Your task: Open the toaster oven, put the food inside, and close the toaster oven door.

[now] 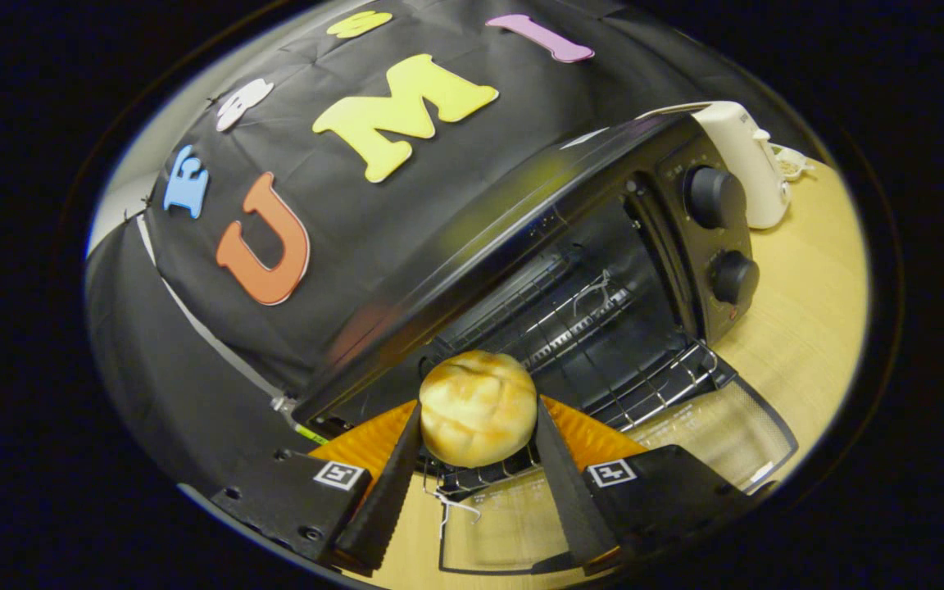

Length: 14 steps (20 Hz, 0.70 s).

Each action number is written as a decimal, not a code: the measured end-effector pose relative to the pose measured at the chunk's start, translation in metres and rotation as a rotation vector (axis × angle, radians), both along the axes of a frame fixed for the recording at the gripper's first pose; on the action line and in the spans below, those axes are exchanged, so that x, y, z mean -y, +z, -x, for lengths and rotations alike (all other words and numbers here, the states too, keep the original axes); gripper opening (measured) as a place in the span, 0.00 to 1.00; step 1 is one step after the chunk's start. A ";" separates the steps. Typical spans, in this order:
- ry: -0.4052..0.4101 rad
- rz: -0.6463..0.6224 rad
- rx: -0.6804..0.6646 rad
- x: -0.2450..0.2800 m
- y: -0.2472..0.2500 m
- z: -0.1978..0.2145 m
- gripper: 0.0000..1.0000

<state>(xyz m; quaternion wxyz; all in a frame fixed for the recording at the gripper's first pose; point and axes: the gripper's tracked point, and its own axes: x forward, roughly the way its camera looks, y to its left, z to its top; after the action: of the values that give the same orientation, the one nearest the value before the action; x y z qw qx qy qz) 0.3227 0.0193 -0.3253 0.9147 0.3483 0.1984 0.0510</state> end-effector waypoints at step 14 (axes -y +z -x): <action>-0.041 0.226 0.056 0.007 -0.012 -0.062 0.89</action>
<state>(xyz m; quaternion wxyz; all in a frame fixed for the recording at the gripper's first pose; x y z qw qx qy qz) 0.3848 0.0128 -0.3372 0.9542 0.2455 0.1701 0.0195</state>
